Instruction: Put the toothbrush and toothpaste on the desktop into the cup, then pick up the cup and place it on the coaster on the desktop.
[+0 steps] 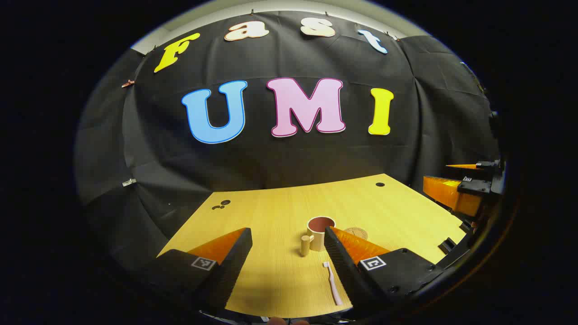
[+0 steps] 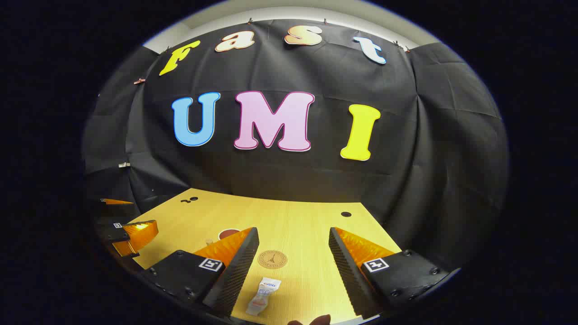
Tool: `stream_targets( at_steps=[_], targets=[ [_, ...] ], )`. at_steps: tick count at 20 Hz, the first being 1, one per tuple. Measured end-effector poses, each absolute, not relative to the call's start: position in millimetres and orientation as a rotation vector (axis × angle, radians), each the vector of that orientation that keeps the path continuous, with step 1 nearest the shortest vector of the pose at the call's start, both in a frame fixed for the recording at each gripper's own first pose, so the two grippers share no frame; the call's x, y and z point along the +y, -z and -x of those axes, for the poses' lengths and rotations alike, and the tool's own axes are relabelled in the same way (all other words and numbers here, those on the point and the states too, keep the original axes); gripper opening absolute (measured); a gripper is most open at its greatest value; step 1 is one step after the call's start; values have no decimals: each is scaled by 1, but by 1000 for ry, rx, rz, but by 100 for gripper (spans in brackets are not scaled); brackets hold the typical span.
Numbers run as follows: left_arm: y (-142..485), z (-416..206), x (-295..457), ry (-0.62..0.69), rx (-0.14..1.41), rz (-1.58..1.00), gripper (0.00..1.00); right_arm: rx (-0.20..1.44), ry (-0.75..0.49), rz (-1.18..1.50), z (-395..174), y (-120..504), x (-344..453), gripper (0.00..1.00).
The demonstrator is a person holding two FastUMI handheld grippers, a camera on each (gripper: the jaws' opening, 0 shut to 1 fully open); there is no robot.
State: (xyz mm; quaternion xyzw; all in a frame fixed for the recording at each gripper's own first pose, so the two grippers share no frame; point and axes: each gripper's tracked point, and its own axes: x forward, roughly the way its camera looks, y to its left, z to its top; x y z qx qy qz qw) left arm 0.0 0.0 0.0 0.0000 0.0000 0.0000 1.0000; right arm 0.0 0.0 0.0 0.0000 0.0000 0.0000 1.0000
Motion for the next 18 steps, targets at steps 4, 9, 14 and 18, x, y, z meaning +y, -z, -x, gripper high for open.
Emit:
stream_targets(
  at_steps=[4,9,14,18],
  targets=[
    [6,4,0,-1,11,-1,99,8,-3,-2,7,7,2,96],
    [11,7,-2,0,20,-8,99,28,-5,-5,8,15,3,96],
    [20,9,-2,-1,39,-10,100,52,-9,-10,11,24,6,96],
    [31,14,-4,0,60,-20,100,111,-16,-16,13,46,11,96]
  ],
)
